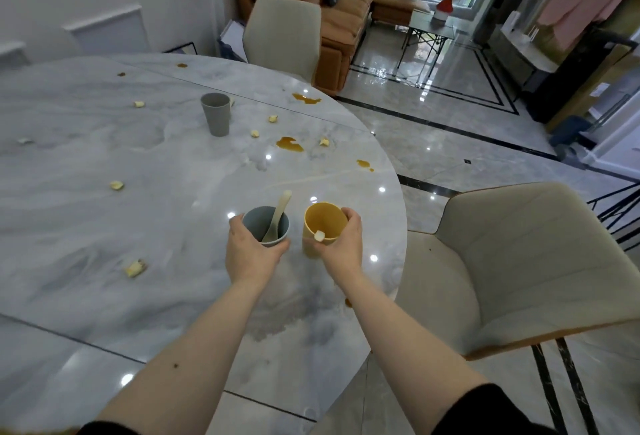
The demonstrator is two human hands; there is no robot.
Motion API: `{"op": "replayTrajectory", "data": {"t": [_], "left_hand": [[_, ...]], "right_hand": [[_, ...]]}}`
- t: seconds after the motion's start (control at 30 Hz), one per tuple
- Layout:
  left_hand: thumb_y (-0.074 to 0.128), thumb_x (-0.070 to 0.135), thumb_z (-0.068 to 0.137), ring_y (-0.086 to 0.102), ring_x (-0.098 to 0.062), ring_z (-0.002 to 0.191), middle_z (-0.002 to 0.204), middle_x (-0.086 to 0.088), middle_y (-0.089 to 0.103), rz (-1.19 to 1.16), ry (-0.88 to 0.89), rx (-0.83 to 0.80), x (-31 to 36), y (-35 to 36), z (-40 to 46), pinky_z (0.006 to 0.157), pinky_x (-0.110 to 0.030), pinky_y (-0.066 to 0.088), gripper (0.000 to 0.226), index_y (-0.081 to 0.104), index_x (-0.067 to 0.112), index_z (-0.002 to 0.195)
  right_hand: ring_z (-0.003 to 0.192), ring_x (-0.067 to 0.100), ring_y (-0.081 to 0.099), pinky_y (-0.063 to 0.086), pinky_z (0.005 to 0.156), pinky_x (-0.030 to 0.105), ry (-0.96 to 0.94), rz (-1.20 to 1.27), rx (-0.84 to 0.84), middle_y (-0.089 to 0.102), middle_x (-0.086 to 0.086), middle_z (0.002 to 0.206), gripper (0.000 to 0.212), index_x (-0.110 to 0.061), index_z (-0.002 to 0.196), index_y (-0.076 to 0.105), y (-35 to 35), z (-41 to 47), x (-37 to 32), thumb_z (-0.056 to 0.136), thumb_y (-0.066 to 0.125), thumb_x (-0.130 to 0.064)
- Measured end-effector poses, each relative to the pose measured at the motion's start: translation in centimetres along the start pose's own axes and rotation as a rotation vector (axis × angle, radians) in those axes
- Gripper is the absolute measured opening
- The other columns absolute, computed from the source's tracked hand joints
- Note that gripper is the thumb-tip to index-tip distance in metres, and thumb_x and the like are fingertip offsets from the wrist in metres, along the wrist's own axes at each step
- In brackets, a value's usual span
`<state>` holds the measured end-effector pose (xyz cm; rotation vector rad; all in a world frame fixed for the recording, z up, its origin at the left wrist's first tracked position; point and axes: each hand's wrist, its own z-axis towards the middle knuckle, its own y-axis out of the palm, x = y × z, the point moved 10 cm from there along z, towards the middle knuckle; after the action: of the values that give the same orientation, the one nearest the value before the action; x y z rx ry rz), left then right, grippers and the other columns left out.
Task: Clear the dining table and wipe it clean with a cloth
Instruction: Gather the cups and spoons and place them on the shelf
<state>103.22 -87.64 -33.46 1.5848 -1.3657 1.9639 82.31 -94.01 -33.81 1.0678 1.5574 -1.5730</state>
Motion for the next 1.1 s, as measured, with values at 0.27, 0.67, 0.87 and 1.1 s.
{"op": "replayTrajectory", "data": {"t": [0.27, 0.67, 0.87, 1.1], "left_hand": [[0.085, 0.025, 0.065, 0.052, -0.027, 0.111, 0.127, -0.01, 0.05, -0.111, -0.02, 0.116, -1.6, -13.1, -0.3, 0.083, -0.029, 0.046, 0.085, 0.03, 0.017, 0.128], [0.086, 0.022, 0.064, 0.052, -0.027, 0.112, 0.128, -0.01, 0.049, -0.133, -0.183, 0.642, -8.6, -38.4, -6.7, 0.086, -0.034, 0.048, 0.084, 0.031, 0.018, 0.128], [0.085, 0.017, 0.064, 0.05, -0.02, 0.107, 0.122, -0.007, 0.051, -0.169, -0.245, 0.97, -12.1, -49.1, -17.2, 0.084, -0.029, 0.043, 0.079, 0.035, 0.016, 0.125], [0.086, 0.02, 0.063, 0.053, -0.027, 0.112, 0.124, -0.011, 0.054, -0.089, -0.372, 1.312, -15.0, -58.3, -32.6, 0.086, -0.029, 0.042, 0.084, 0.036, 0.011, 0.129]], "right_hand": [[0.12, 0.02, 0.048, 0.042, 0.093, 0.029, -0.128, 0.0, -0.302, 0.047, -0.002, 0.133, 0.093, -0.024, 0.135, 0.033, 8.7, -4.0, -9.2, 0.061, 0.088, -0.024], [0.109, 0.016, 0.052, 0.046, 0.093, 0.031, -0.497, 0.021, -0.792, 0.051, -0.002, 0.122, 0.09, -0.018, 0.13, 0.038, 26.8, -18.1, -25.4, 0.057, 0.09, -0.017], [0.107, 0.015, 0.051, 0.045, 0.091, 0.029, -0.68, 0.088, -1.074, 0.051, -0.001, 0.12, 0.088, -0.017, 0.129, 0.039, 32.8, -32.2, -31.5, 0.057, 0.089, -0.016], [0.103, 0.011, 0.05, 0.042, 0.085, 0.023, -0.854, 0.149, -1.375, 0.05, -0.006, 0.116, 0.085, -0.02, 0.126, 0.039, 34.8, -51.3, -34.4, 0.057, 0.09, -0.022]]}}
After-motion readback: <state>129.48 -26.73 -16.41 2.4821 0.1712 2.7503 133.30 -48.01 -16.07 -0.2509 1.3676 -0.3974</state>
